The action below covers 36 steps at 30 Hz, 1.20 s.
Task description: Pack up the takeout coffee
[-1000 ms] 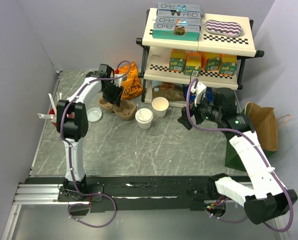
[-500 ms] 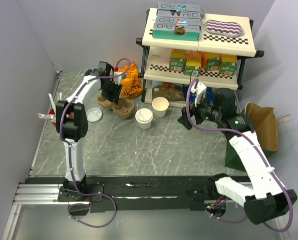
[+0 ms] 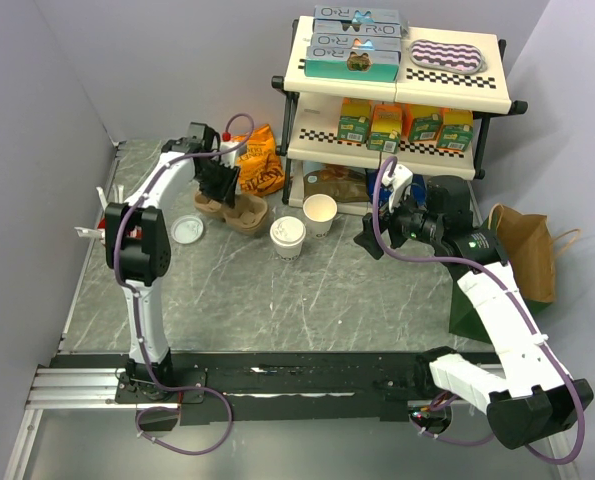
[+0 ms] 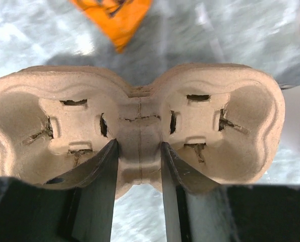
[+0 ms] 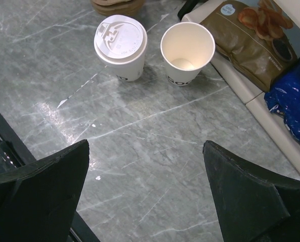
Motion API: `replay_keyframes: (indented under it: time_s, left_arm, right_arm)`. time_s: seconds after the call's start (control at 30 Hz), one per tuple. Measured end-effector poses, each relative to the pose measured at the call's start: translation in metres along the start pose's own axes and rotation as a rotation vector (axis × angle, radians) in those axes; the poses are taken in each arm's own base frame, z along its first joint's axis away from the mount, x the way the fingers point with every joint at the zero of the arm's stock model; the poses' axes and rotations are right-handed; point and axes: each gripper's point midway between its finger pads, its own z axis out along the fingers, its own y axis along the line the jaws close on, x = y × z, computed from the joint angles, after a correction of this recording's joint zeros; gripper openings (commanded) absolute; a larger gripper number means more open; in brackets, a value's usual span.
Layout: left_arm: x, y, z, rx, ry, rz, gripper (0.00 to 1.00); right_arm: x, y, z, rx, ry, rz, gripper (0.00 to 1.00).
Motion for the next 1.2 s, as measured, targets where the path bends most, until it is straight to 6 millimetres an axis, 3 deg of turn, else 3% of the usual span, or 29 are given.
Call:
replay_keyframes:
  time_s: [0.1, 0.17, 0.2, 0.27, 0.6, 0.8, 0.93, 1.07, 1.2]
  left_arm:
    - [-0.004, -0.007, -0.004, 0.066, -0.039, -0.056, 0.36]
    - [-0.01, -0.008, -0.009, 0.082, -0.067, -0.07, 0.41]
    - [-0.012, -0.006, -0.01, 0.077, -0.078, -0.07, 0.6]
    - [-0.016, -0.002, -0.012, 0.065, -0.094, -0.083, 0.69]
    - [-0.024, -0.006, -0.022, 0.075, -0.121, -0.082, 0.74]
    - [-0.056, -0.011, -0.069, 0.108, -0.191, 0.402, 0.77]
    - [-0.051, -0.021, -0.089, 0.092, -0.166, 0.722, 0.75]
    - [-0.015, -0.035, -0.079, 0.159, -0.05, 1.003, 0.72]
    - [0.003, -0.038, -0.056, 0.217, 0.031, 1.16, 0.69]
  right_arm:
    - [0.0, 0.0, 0.0, 0.0, 0.0, 0.002, 1.0]
    - [0.002, 0.0, 0.001, 0.001, 0.001, 0.007, 1.0]
    - [0.004, 0.0, 0.001, -0.001, 0.004, 0.012, 1.0]
    - [0.005, 0.0, 0.001, 0.0, 0.007, 0.015, 1.0]
    - [0.005, 0.0, 0.001, -0.002, 0.005, 0.023, 1.0]
    - [0.007, 0.0, 0.001, -0.003, 0.012, 0.013, 1.0]
    - [0.008, 0.0, 0.001, -0.004, 0.017, 0.001, 1.0]
    - [0.009, -0.001, 0.0, -0.002, 0.02, -0.015, 1.0]
    - [0.009, -0.001, -0.002, 0.003, 0.019, -0.02, 1.0]
